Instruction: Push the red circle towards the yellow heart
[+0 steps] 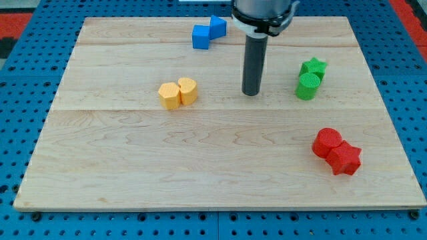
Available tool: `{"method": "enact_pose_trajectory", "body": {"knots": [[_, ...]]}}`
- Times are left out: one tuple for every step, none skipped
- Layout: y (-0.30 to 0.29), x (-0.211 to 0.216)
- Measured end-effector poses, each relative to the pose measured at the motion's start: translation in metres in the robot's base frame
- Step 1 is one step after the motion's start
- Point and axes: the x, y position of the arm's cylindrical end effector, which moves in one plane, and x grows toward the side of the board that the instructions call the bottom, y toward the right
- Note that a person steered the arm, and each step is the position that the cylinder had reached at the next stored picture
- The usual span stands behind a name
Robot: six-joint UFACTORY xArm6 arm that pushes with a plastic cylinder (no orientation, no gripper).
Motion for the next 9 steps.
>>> {"method": "enact_pose_trajectory", "body": {"knots": [[0.025, 0.001], [0.063, 0.024], [0.104, 0.056], [0.152, 0.076], [0.169, 0.095], [0.156, 0.103], [0.151, 0.112], [0.122, 0.117], [0.085, 0.12]]}}
